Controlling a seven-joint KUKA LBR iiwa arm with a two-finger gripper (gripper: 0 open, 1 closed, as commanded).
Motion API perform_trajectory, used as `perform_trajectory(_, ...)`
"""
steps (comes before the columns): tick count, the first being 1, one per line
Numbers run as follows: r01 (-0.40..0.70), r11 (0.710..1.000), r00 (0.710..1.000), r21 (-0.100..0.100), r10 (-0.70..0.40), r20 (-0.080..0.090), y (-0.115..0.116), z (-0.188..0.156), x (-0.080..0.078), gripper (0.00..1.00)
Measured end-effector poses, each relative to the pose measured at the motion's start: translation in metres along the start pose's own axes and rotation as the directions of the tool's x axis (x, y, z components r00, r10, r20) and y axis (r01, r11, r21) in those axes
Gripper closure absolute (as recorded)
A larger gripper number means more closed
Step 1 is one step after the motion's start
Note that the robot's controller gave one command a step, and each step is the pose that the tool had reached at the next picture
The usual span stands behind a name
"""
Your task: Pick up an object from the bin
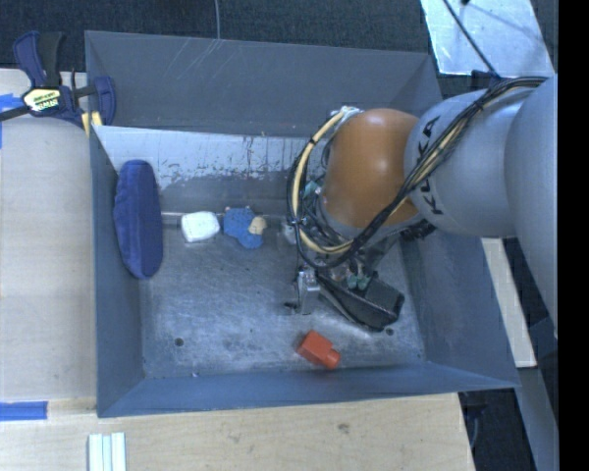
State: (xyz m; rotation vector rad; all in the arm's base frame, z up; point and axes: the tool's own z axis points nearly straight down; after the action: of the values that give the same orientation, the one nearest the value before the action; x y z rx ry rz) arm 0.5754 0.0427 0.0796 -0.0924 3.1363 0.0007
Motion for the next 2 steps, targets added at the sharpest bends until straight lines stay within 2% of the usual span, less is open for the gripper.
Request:
perform_trajectory(1, -0.032, 0.999, 0.999, -0.004, 0.032, 0.006, 0.067, -0.050, -0.025, 0.00)
perform_trajectory(2, -0.060, 0.998, 0.998, -0.004, 0.060, 0.018, 0.056, 0.005, -0.043, 0.00)
